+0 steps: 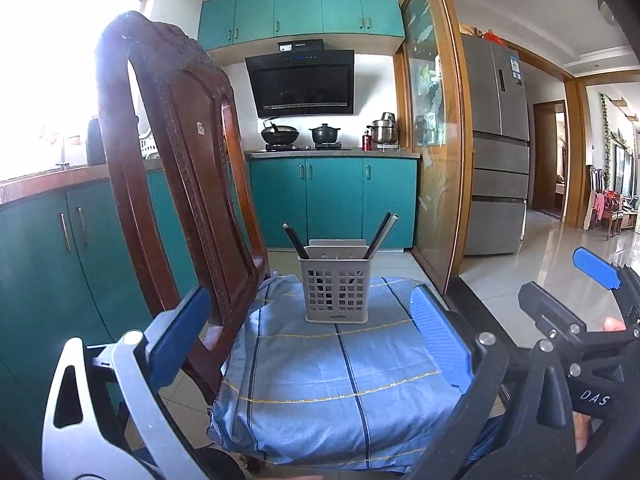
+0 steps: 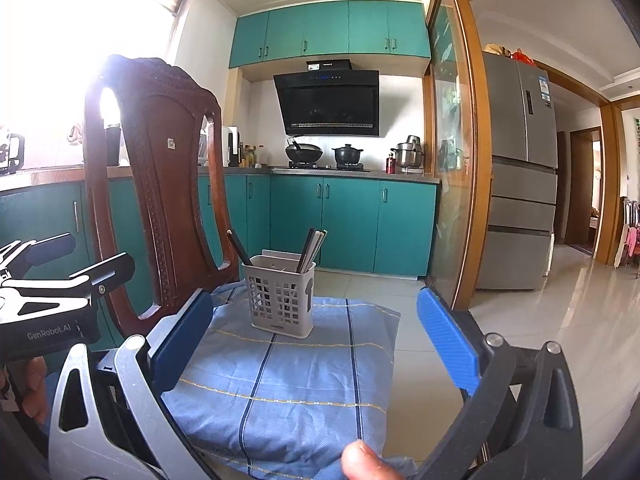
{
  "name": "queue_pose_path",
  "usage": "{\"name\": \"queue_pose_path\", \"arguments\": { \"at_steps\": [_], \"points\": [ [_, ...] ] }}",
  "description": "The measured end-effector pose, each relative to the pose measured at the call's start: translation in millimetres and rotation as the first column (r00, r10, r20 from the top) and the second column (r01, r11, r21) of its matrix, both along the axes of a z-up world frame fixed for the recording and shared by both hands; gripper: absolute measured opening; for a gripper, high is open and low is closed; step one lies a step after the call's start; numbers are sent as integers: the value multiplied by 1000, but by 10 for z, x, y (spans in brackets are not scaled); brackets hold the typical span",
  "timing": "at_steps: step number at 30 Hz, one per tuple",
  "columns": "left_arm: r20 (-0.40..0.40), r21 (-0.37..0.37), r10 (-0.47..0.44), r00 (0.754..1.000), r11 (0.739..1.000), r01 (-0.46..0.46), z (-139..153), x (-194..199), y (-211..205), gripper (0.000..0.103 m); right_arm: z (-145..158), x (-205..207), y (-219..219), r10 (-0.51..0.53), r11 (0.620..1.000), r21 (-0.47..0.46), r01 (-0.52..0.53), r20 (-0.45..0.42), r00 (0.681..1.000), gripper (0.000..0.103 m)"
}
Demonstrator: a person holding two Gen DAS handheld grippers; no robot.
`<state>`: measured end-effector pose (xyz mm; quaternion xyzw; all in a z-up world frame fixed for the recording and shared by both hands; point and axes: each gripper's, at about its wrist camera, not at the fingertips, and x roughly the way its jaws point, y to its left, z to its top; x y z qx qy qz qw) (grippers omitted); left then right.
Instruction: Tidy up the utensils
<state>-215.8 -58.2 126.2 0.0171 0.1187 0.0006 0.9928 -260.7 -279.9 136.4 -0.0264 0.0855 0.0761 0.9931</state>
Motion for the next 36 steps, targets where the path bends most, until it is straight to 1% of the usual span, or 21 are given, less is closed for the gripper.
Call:
{"name": "queue_pose_path", "arguments": {
  "at_steps": [8, 12, 23, 30, 33, 35, 36],
  "points": [
    [-4, 1, -3, 1000, 1000, 3, 5, -12, -26, 99, -2, -1, 6, 0, 1000, 0, 0, -2, 1000, 100],
    [-6, -11, -3, 1000, 1000, 3, 10, -19, -12, 99, -1, -2, 8, 2, 1000, 1, -2, -2, 1000, 100],
    [-13, -2, 20, 1000, 1000, -20, 2, -25, 1, 99, -18, 19, 14, 11, 1000, -4, -11, -6, 1000, 100],
    [-12, -19, 14, 1000, 1000, -14, -19, -22, 35, 99, -58, 60, 21, 14, 1000, -6, -14, -19, 1000, 100],
    [-35, -20, 11, 999, 1000, -12, -48, 49, 46, 99, -84, 108, 4, 10, 1000, -4, -11, -32, 999, 100],
    [-83, -26, 1, 997, 1000, -3, -95, 163, 49, 99, -137, 265, -12, -14, 1000, -6, 13, -83, 996, 100],
    [-122, -39, -15, 992, 999, 11, -144, 267, 53, 99, -191, 409, -31, -38, 999, -10, 37, -132, 990, 100]
  ]
}}
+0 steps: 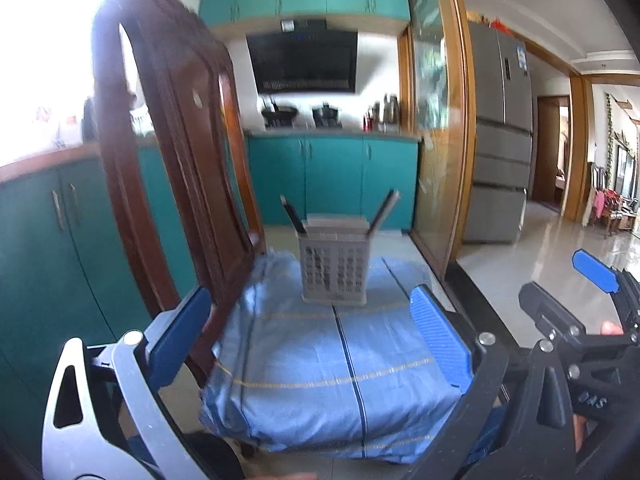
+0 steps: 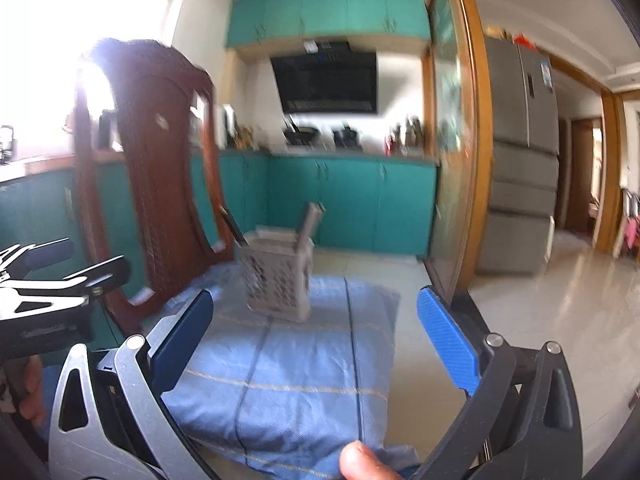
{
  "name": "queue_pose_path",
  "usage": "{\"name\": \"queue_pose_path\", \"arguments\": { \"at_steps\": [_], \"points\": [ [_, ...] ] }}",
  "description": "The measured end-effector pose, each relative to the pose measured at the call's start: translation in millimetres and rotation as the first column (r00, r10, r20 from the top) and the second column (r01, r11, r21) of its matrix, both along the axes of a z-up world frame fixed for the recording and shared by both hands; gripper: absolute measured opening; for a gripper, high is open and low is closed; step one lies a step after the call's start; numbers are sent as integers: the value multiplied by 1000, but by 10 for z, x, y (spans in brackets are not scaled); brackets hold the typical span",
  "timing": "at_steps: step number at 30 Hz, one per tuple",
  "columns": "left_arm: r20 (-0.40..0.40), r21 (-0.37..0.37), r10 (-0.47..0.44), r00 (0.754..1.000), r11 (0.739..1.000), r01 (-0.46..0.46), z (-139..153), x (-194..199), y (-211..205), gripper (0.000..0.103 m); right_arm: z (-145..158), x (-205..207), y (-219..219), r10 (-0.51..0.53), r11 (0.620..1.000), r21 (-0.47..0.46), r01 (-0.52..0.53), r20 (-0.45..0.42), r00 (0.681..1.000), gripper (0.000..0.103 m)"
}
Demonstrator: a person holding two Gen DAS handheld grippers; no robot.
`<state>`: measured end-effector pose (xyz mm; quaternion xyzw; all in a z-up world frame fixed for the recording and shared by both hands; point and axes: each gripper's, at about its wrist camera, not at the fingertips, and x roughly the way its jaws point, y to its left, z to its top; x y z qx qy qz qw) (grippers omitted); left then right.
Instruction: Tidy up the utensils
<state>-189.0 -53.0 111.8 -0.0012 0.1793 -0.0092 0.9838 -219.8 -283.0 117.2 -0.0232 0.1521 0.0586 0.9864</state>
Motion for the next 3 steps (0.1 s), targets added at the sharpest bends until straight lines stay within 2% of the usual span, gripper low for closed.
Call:
{"name": "queue_pose_path", "arguments": {
  "at_steps": [3],
  "points": [
    [-97, -56, -40, 995, 998, 35, -176, 352, 44, 99, -225, 504, -114, -35, 999, 22, 38, -154, 988, 100]
  ]
}}
